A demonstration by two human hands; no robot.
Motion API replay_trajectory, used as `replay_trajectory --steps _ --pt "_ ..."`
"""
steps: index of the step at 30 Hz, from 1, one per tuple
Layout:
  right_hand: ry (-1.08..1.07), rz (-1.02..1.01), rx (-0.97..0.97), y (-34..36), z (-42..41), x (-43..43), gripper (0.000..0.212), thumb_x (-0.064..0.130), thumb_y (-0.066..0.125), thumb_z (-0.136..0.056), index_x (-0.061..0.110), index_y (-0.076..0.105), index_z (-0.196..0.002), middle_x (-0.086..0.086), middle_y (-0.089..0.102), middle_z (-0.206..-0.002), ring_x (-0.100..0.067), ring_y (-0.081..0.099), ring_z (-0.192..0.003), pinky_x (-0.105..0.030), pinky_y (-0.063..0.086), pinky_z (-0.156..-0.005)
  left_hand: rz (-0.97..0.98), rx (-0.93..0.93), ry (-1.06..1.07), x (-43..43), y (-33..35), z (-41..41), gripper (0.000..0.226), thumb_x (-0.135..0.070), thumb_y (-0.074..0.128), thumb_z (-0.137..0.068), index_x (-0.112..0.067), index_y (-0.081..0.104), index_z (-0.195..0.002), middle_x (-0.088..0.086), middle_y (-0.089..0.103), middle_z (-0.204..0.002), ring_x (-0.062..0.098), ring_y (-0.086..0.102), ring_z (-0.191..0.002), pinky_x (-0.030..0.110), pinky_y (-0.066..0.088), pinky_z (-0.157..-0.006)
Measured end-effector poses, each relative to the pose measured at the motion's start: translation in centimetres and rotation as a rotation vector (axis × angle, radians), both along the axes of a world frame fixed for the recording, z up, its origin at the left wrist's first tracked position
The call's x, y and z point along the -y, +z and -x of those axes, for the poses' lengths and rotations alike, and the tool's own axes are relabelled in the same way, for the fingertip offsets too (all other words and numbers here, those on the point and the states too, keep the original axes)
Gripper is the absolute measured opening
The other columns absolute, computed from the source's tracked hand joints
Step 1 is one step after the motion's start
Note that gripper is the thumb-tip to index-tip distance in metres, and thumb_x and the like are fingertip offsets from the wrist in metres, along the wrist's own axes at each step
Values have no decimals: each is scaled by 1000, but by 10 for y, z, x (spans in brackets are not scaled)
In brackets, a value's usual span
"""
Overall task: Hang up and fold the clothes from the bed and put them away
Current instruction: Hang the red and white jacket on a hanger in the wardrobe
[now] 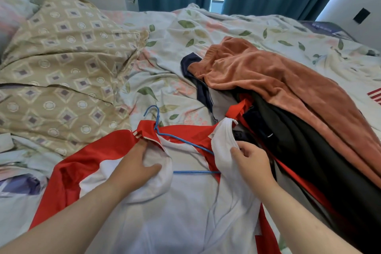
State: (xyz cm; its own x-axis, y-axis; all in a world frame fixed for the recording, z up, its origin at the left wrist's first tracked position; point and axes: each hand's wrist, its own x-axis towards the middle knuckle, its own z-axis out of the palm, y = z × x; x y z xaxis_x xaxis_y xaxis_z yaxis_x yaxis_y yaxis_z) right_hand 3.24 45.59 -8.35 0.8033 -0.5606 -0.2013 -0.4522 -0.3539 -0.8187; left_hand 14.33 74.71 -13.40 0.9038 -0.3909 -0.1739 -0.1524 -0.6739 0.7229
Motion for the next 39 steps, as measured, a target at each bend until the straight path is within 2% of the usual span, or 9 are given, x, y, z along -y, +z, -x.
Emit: replay_trajectory --steps 5,8,11,15,17,20,23,26,39 --pt "104 -256 11 19 -29 -48 13 13 48 -76 10 60 -80 6 51 -69 -11 46 -67 -23 37 -63 -84 -7 -69 -2 -5 -13 75 -32 76 -71 -28 46 -140 -11 56 -131 13 55 -118 23 37 -92" --pt "425 -201 -123 3 -34 -93 49 3 49 -85 25 63 -127 15 65 -112 -3 60 -99 -4 40 -85 -69 12 -21 -4 -9 -17 73 -21 73 -76 -24 45 -144 -4 58 -135 19 55 -122 22 37 -92" --pt "724 -113 -397 -20 -27 -116 61 12 53 -93 19 40 -152 1 50 -147 -13 47 -132 -22 32 -113 -56 35 -42 -7 -8 -24 65 -8 66 -80 -21 50 -141 -6 55 -139 19 51 -128 26 38 -100" --pt "562 -298 -330 -21 -21 -99 40 10 52 -90 25 67 -124 11 68 -78 -10 62 -67 -20 51 -59 -247 292 22 -21 -3 -35 36 -14 65 -80 -17 66 -115 4 64 -114 35 58 -106 41 46 -89" --pt "366 52 -126 -21 -32 -77 30 11 55 -90 21 74 -113 14 70 -83 -7 63 -79 -12 44 -67 -443 346 104 -30 -3 -42 33 -22 70 -80 -11 64 -110 11 61 -112 39 56 -103 45 45 -88" --pt "294 505 -189 -29 -51 -44 29 29 58 -95 11 64 -118 -10 64 -113 -32 57 -109 -38 46 -90 -513 203 84 -37 -6 -47 24 -37 62 -88 -15 59 -97 10 63 -104 35 59 -100 42 48 -83" --pt "441 425 -454 -48 -64 -41 35 47 49 -98 13 59 -96 -8 64 -98 -34 59 -97 -37 46 -75 -583 195 16 -41 -11 -54 26 -44 56 -91 -18 57 -94 8 66 -99 33 61 -95 40 47 -78" --pt "406 439 -305 -62 -69 -44 39 45 51 -97 19 43 -70 1 52 -71 -30 53 -76 -33 28 -53 -564 223 12 -45 -20 -55 25 -43 51 -95 -20 47 -85 6 64 -90 33 61 -87 41 46 -72" --pt "261 800 -99 -108 -140 -43 30 38 43 -101 9 50 -101 -17 56 -103 -40 52 -99 -44 35 -73 -800 585 -8 -30 -52 -140 18 -24 47 -98 -7 52 -102 18 59 -101 39 58 -86 41 35 -67"
